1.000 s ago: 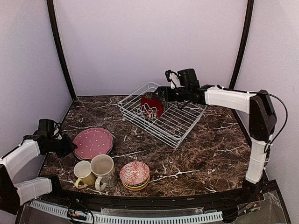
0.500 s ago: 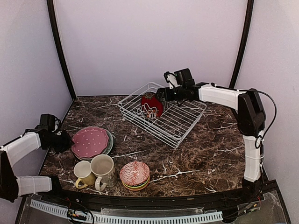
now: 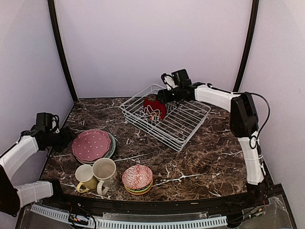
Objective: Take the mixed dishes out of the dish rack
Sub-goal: Grab the plate from the center of the board.
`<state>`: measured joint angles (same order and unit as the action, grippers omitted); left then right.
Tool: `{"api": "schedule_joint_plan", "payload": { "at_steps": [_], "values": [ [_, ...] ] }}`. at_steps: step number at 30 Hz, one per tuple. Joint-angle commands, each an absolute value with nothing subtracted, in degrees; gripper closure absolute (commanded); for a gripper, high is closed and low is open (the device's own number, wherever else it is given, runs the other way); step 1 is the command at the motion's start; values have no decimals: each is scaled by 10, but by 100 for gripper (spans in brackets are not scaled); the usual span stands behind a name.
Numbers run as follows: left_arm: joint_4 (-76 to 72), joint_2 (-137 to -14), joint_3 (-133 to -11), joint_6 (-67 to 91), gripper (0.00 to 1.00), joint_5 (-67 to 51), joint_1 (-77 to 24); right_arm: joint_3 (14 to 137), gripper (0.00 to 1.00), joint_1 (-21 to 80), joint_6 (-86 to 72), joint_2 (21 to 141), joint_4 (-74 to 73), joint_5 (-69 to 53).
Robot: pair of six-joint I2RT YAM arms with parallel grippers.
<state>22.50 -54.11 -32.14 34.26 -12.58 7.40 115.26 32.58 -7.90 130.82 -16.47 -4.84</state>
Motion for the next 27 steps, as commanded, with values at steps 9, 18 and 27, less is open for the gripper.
{"api": "schedule_joint_plan", "payload": {
  "at_steps": [9, 18, 27],
  "values": [
    [244, -506, -392, 310, 16, -250, 67, 1218, 65, 344, -76, 1362, -206, -58],
    [206, -509, -397, 344, 13, -258, -10, 1233, 91, 345, -56, 1317, -236, -24],
    [197, -505, -397, 357, 13, -261, -62, 1192, 93, 345, -26, 1199, -248, 64]
  ]
}}
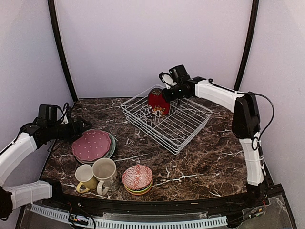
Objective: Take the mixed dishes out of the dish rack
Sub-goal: Grab the plate from the center of the board, then pass from the right arm to the left
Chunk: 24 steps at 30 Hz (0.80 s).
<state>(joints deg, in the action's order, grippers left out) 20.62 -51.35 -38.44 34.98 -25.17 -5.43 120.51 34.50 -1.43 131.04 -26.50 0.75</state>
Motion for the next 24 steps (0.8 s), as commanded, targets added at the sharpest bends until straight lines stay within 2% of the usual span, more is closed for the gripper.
{"api": "schedule_joint_plan", "payload": {
  "at_steps": [1, 6, 10, 17, 24],
  "values": [
    [197, -504, -397, 357, 13, -262, -64, 1178, 94, 345, -25, 1182, -244, 74],
    [200, -495, -396, 358, 12, -271, -67, 1046, 97, 345, -47, 1076, -205, 115],
    [194, -495, -391, 362, 12, -279, -72, 913, 98, 341, -99, 990, -138, 101],
    [134, -515, -380, 384, 11, -335, -103, 694, 100, 304, -238, 850, 28, -98],
    [21, -542, -367, 430, 13, -377, -177, 634, 100, 295, -320, 806, 96, -217]
  ]
}}
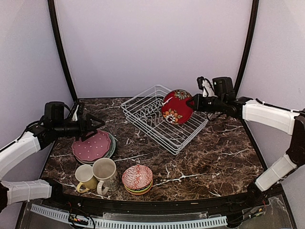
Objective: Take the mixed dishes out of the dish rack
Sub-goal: Pass from the right arm to the left
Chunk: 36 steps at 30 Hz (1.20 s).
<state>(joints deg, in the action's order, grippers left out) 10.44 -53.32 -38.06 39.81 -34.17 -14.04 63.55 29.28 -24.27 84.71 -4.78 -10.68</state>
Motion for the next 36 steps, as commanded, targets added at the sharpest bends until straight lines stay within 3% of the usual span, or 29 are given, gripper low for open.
{"api": "schedule_joint_plan", "payload": {
  "at_steps": [1, 11, 21, 25, 31, 36],
  "values": [
    [7, -547, -367, 435, 13, -375, -186, 632, 100, 298, -332, 812, 108, -236],
    [-65, -624, -411, 456, 16, -341, -300, 652, 100, 375, -414, 906, 223, -339],
    [-150, -679, -404, 514, 24, -352, -322, 670, 100, 417, -478, 977, 308, -390],
    [-149, -694, -409, 518, 37, -353, -323, 675, 100, 426, -487, 992, 321, -399],
    [-126, -703, -423, 509, 67, -346, -323, 673, 100, 432, -496, 1004, 332, -405],
    [-122, -703, -424, 510, 83, -344, -323, 667, 100, 433, -491, 1006, 326, -400]
  ]
}}
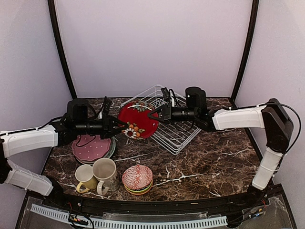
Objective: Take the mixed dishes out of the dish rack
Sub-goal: Pass from the right arm to the left, then place the plate on the plate.
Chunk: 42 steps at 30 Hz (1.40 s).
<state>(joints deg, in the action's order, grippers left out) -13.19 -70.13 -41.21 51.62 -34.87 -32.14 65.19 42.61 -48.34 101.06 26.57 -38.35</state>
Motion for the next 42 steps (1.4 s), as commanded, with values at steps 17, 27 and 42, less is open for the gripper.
{"api": "schedule_joint_plan", "payload": {
  "at_steps": [17, 27, 42],
  "values": [
    [51, -585, -408, 435, 99, -323, -188, 596, 29, 392, -436, 937, 268, -352],
    [178, -485, -328, 420, 99, -249, -49, 558, 21, 359, -348, 822, 143, -263],
    [123, -530, -279, 458, 99, -178, -36, 532, 10, 321, -273, 675, 22, -158]
  ]
}}
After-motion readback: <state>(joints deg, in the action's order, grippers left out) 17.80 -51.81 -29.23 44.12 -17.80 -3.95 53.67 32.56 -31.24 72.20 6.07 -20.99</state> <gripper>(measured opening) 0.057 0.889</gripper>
